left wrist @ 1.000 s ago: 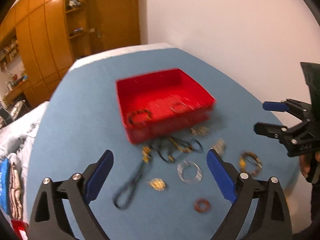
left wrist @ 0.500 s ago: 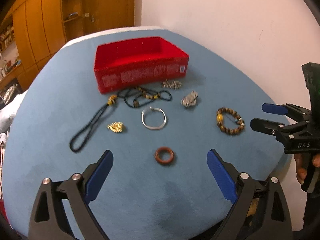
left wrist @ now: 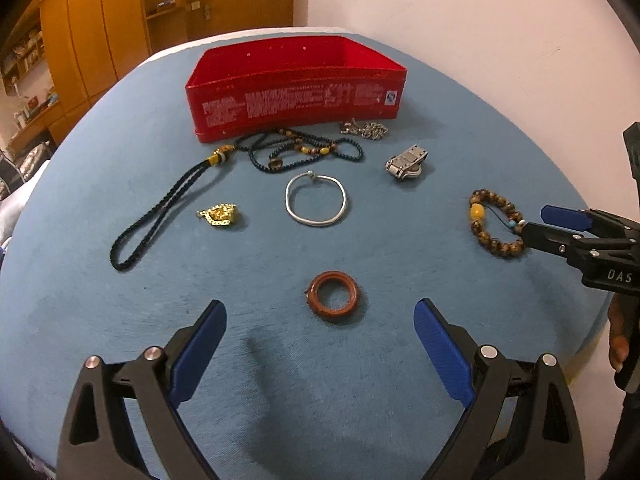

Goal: Organize jewelry
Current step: 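Withdraw both tools from the box toward the remaining jewelry, then grasp the wooden ring with the left tool while the right tool grasps the brown bead bracelet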

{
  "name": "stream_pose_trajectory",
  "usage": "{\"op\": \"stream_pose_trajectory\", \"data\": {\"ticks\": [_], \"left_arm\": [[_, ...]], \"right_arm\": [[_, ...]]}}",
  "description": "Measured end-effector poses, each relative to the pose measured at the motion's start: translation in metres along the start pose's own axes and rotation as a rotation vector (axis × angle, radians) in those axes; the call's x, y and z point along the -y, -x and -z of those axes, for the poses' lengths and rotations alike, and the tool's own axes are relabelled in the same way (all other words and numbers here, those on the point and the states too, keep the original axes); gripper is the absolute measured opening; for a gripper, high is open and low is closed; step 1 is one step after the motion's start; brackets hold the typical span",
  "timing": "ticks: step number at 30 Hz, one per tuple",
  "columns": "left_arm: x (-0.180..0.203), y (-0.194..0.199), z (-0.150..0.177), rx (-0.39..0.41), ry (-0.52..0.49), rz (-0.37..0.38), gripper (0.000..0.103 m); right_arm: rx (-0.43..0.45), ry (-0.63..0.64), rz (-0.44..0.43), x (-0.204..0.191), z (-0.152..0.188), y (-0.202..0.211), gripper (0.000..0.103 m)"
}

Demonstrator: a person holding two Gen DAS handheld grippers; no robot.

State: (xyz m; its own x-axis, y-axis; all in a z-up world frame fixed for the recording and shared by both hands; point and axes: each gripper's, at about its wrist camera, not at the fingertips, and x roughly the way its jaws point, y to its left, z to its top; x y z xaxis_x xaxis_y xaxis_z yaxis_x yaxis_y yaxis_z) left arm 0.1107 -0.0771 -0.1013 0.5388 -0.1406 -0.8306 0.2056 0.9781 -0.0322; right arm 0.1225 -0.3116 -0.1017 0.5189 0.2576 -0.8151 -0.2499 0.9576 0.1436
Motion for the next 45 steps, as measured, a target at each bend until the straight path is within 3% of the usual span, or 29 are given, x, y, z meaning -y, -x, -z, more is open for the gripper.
{"op": "stream_pose_trajectory", "data": {"ticks": [4,24,27,29,36,38,40,45], "left_arm": [[0.002,-0.006,-0.001,0.0,0.007,-0.037,0.095],[0.005,-0.024,0.0,-0.016,0.027,-0.076,0.09],[0.008,-0.022,0.001,-0.009,0.026,-0.084,0.077],[0.009,-0.021,0.0,-0.005,0.025,-0.085,0.061],[0.015,-0.019,0.001,-0.001,0.01,-0.076,0.032],[0.015,-0.018,0.001,-0.001,0.011,-0.074,0.031],[0.015,-0.018,0.001,-0.003,0.007,-0.078,0.031],[0.015,-0.016,0.001,-0.004,0.007,-0.073,0.031]], "right_arm": [[-0.008,0.012,-0.003,0.004,-0.003,-0.006,0.072],[-0.027,0.097,0.049,0.003,-0.006,-0.029,0.066],[-0.026,0.096,0.05,0.004,-0.006,-0.03,0.065],[-0.027,0.098,0.053,0.003,-0.006,-0.029,0.064],[-0.027,0.105,0.044,0.002,-0.004,-0.027,0.047],[-0.027,0.108,0.039,0.001,-0.005,-0.026,0.039],[-0.026,0.109,0.031,0.001,-0.005,-0.026,0.023],[-0.024,0.117,0.025,-0.001,-0.005,-0.026,0.012]]}}
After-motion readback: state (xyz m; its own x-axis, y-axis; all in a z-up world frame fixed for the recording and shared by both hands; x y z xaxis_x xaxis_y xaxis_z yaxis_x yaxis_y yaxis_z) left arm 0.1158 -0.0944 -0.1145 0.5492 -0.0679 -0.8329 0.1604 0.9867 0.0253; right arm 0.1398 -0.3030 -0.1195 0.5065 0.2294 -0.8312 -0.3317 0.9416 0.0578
